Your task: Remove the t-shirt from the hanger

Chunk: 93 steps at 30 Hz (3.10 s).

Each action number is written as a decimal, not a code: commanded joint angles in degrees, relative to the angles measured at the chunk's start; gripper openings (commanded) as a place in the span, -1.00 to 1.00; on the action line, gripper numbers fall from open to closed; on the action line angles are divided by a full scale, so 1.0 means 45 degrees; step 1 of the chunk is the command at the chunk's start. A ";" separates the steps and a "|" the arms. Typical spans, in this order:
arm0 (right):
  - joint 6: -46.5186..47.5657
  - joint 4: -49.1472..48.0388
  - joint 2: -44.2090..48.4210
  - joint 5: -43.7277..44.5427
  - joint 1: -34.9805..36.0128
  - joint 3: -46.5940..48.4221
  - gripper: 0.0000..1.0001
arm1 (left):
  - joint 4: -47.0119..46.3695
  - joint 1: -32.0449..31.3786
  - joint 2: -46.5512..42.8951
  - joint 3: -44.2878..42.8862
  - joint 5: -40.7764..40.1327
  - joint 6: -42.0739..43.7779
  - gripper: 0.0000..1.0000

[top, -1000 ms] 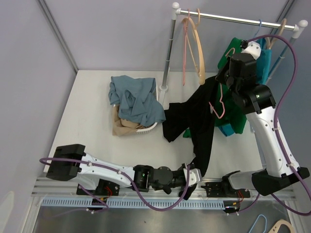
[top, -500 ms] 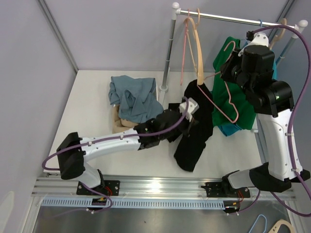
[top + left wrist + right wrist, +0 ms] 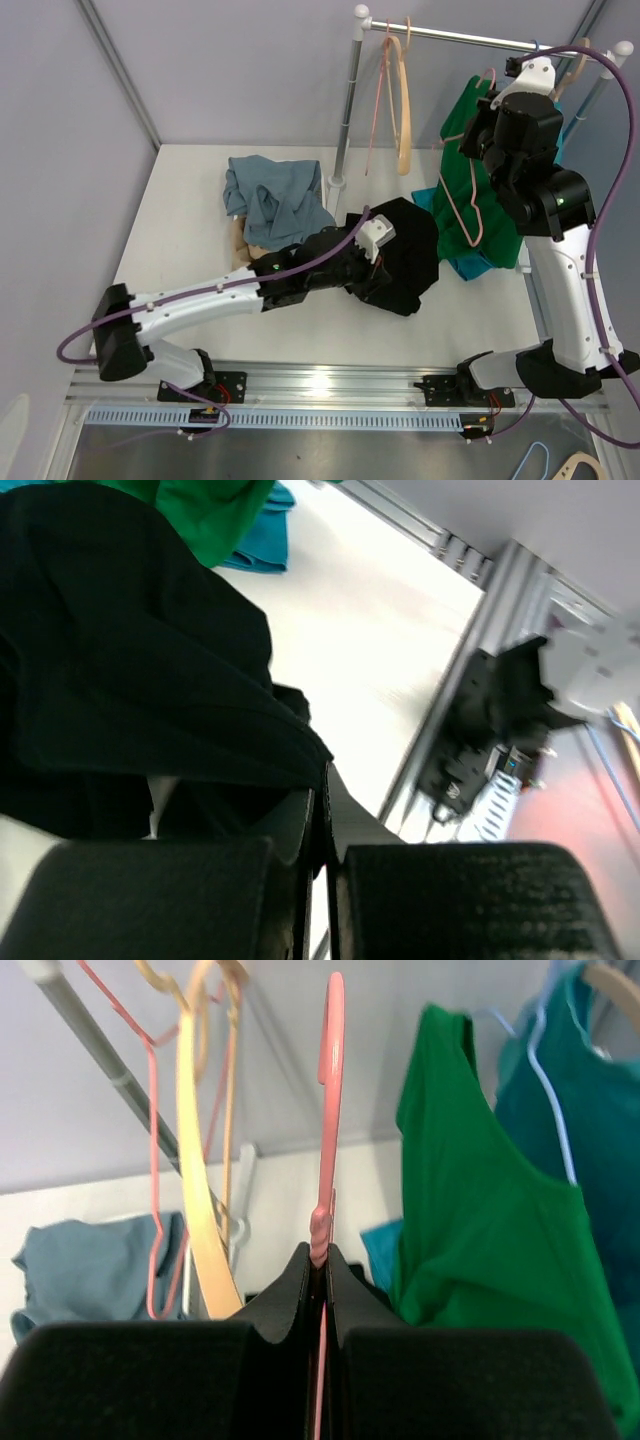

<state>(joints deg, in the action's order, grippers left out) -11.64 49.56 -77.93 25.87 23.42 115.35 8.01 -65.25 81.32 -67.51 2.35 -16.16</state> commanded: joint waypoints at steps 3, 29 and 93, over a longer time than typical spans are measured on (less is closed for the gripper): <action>0.1237 -0.2613 -0.0825 -0.1429 -0.0477 0.0614 -1.00 | 0.2961 -0.0011 -0.2695 -0.0719 0.0865 0.0016 -0.99; 0.2352 -0.5251 -0.5475 -0.4049 -0.2118 0.4640 -1.00 | 0.6033 0.9614 -0.0185 -1.4246 0.0436 -0.0253 -0.99; 0.1297 -0.1523 -0.1374 -0.1004 -0.2528 0.1632 0.99 | 0.1243 1.1746 0.5263 -0.0562 0.1544 -0.7188 -0.95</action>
<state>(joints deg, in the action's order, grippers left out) -6.39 37.52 -85.58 15.62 12.53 121.73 9.96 -14.35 97.73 -64.51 5.08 -46.06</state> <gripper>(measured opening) 0.993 0.035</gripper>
